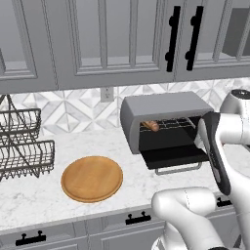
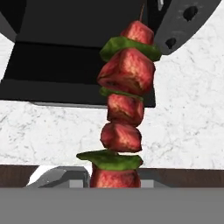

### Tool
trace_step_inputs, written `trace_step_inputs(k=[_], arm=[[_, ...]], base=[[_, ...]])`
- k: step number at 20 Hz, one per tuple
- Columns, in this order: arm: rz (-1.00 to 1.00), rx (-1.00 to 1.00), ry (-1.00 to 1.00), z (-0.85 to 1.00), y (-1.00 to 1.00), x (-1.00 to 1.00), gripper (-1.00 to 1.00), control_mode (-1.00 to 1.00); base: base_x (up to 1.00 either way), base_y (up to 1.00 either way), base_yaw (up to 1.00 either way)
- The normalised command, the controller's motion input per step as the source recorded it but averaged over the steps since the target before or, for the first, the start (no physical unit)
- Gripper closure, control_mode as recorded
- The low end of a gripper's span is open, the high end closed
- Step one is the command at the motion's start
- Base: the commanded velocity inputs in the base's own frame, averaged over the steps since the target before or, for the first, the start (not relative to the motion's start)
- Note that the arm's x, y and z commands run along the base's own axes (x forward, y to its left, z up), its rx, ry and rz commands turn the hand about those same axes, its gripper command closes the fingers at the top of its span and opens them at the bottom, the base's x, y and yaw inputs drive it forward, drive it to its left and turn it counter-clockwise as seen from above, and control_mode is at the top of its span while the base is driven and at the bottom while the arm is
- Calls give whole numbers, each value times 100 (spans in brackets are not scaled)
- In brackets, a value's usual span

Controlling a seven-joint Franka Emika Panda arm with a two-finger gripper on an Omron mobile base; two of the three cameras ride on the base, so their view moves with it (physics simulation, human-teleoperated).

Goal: Pick up the kebab skewer and baguette bread, and place them inside the toaster oven. Close the toaster oven door and start by setting the timer.

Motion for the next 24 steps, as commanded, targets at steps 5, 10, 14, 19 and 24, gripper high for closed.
trace_step_inputs(k=[5, 10, 14, 19, 24], arm=[[35, 12, -1, -26, -8, 50, 100, -100], [21, 6, 0, -3, 3, 57, 100, -100], [1, 2, -1, -20, 0, 58, 100, -100], [9, 3, -9, -47, 0, 19, 100, -100], [7, 2, -5, -28, 0, 22, 100, -100]], base=[[0, 0, 0], [0, 0, 0], [0, 0, 0], [0, 0, 0], [0, 0, 0]])
